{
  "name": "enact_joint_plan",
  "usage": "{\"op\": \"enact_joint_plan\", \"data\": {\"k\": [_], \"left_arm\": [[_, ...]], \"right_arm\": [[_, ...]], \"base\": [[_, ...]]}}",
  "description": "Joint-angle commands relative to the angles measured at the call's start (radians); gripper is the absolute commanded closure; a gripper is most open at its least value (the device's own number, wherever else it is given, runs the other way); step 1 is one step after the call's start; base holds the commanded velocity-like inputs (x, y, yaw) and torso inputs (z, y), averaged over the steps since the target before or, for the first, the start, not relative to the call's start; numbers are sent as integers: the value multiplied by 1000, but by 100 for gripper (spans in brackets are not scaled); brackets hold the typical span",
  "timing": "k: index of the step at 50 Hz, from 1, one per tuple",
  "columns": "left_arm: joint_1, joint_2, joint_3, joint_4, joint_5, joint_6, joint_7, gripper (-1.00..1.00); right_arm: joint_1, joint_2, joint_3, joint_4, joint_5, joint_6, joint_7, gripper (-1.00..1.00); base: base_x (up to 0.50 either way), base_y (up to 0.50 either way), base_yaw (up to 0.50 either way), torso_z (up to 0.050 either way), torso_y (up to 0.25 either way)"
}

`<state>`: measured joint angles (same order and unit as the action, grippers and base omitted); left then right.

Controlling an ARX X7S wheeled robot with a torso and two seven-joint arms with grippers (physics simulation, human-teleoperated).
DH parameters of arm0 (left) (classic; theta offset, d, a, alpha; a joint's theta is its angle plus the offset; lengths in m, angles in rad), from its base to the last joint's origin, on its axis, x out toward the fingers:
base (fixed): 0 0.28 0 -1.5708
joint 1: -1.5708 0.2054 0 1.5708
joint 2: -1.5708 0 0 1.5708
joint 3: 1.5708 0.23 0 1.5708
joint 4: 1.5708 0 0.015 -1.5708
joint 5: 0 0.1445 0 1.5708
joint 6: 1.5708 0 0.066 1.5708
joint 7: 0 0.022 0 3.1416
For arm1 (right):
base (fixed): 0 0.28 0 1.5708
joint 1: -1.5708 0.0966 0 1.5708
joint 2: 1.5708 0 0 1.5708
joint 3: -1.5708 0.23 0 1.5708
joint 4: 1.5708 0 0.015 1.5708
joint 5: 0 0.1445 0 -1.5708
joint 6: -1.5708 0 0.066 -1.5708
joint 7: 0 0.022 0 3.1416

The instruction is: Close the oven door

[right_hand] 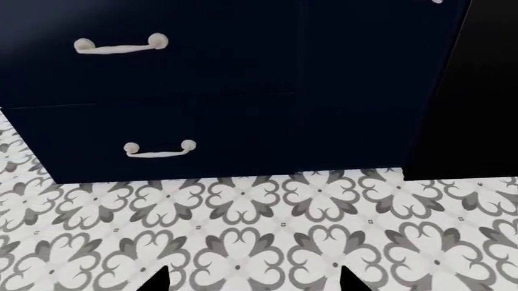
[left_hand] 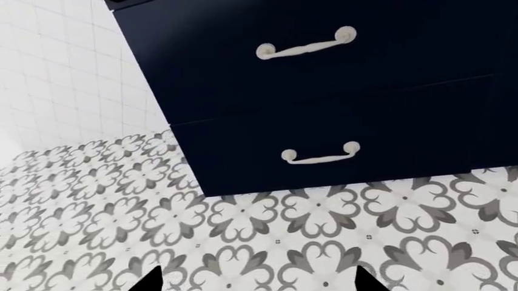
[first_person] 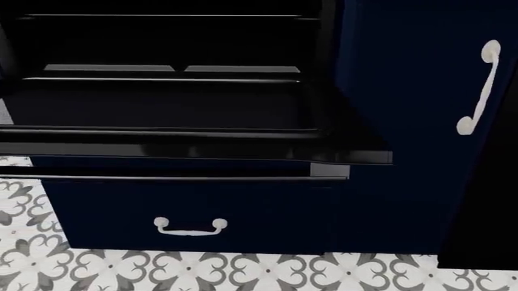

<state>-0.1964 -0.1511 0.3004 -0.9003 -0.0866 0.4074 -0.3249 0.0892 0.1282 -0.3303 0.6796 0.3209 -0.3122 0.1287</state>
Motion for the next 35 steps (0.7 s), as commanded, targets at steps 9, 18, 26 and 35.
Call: {"op": "enact_joint_plan", "data": {"k": [9, 18, 26, 35], "left_arm": [[9, -6, 9, 27, -3, -13, -6, -100], [4, -4, 13, 17, -5, -8, -5, -100], [0, -4, 13, 4, -11, 0, -3, -100], [7, -7, 14, 20, -18, -6, -2, -100]], "right_arm": [[2, 2, -13, 1, 7, -2, 1, -100], [-2, 8, -21, -14, 4, 7, 12, -100], [4, 6, -24, -2, 10, 1, 7, -100], [1, 8, -27, -7, 16, 1, 8, -100]], "base": [[0, 304, 0, 0, 0], [0, 221, 0, 0, 0], [0, 222, 0, 0, 0], [0, 221, 0, 0, 0]]}}
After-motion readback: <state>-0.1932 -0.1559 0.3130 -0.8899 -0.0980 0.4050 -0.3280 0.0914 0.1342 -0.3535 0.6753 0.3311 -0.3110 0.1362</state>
